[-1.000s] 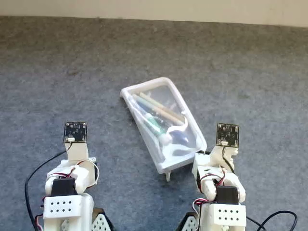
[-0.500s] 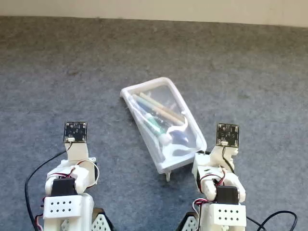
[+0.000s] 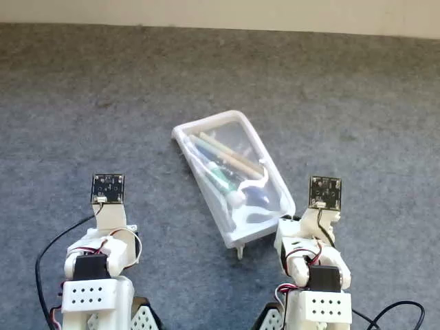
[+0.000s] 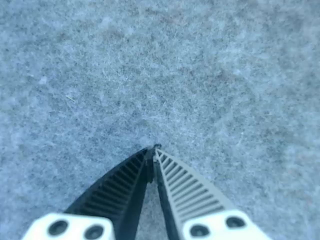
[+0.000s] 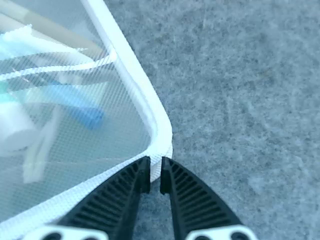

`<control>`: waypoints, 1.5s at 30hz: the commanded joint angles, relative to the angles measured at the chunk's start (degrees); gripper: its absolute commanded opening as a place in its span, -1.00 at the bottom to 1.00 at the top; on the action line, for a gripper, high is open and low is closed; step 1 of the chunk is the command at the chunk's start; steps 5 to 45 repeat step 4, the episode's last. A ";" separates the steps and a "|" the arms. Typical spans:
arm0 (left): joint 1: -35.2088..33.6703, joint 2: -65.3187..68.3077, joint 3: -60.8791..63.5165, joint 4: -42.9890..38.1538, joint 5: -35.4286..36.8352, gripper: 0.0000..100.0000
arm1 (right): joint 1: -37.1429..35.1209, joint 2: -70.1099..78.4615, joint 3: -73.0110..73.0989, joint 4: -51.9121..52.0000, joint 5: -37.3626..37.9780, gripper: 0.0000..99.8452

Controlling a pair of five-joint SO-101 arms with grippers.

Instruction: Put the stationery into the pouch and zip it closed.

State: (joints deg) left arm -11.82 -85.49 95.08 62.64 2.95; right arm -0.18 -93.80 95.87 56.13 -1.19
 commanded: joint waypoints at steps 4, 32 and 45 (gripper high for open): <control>-0.75 -0.13 0.04 -0.97 0.44 -0.99 | 0.31 -0.31 6.20 -1.10 -0.09 -0.92; -0.75 -0.13 0.04 -0.97 0.44 -0.99 | 0.31 -0.31 6.20 -1.10 -0.09 -0.92; -0.75 -0.13 0.04 -0.97 0.44 -0.99 | 0.31 -0.31 6.20 -1.10 -0.09 -0.92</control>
